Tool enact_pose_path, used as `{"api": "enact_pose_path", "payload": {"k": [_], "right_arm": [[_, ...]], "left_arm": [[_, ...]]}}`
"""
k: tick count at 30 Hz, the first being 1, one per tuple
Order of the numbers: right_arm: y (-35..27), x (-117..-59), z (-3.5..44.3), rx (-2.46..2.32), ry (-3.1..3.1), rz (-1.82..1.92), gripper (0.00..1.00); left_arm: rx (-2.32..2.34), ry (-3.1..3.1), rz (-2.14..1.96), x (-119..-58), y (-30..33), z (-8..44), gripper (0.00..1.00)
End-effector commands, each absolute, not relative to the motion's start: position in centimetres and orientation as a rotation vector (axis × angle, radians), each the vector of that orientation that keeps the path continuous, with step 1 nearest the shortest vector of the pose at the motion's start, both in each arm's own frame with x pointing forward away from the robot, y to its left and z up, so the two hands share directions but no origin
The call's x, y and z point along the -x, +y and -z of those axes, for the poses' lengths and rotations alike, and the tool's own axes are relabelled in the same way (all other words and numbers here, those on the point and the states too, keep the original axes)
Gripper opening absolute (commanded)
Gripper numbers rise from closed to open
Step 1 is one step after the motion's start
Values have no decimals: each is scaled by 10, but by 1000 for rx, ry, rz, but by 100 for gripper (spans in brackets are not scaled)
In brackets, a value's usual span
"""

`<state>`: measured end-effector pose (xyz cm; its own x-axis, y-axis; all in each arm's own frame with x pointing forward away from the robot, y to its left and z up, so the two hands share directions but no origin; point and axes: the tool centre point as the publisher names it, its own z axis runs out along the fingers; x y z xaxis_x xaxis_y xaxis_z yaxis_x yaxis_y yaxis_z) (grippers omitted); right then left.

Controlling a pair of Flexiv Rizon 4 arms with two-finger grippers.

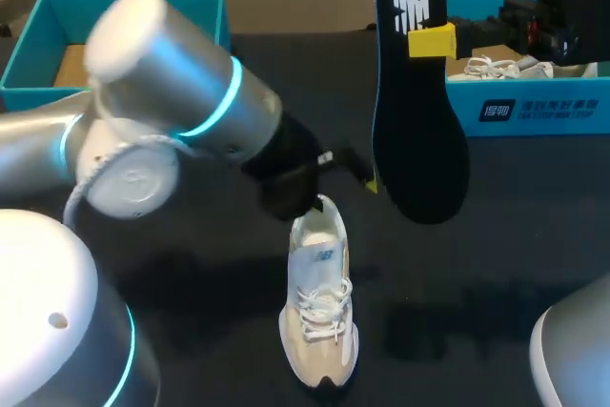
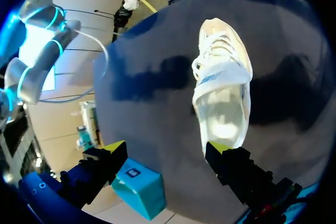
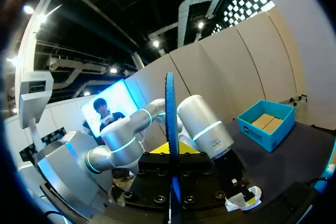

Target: Take the shoe out of the shoebox, open the shoe tongue, remove and reinsert the insole, then place the shoe into the shoebox

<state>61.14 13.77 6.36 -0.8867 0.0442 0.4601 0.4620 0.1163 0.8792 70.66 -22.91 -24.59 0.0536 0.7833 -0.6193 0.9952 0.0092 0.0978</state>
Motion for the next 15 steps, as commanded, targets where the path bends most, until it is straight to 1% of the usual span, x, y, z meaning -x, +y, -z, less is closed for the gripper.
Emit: {"api": "enact_pose_path", "payload": {"k": [1, 9, 15], "right_arm": [[142, -615, -65, 493, -2082, 1822, 0], [142, -615, -65, 493, -2082, 1822, 0], [142, -615, -65, 493, -2082, 1822, 0]], "left_arm": [[-1704, 1640, 673, -701, -192, 206, 100], [-1561, 1485, 770, -708, -179, 160, 100], [-1480, 1463, 814, -723, -176, 140, 100]]}}
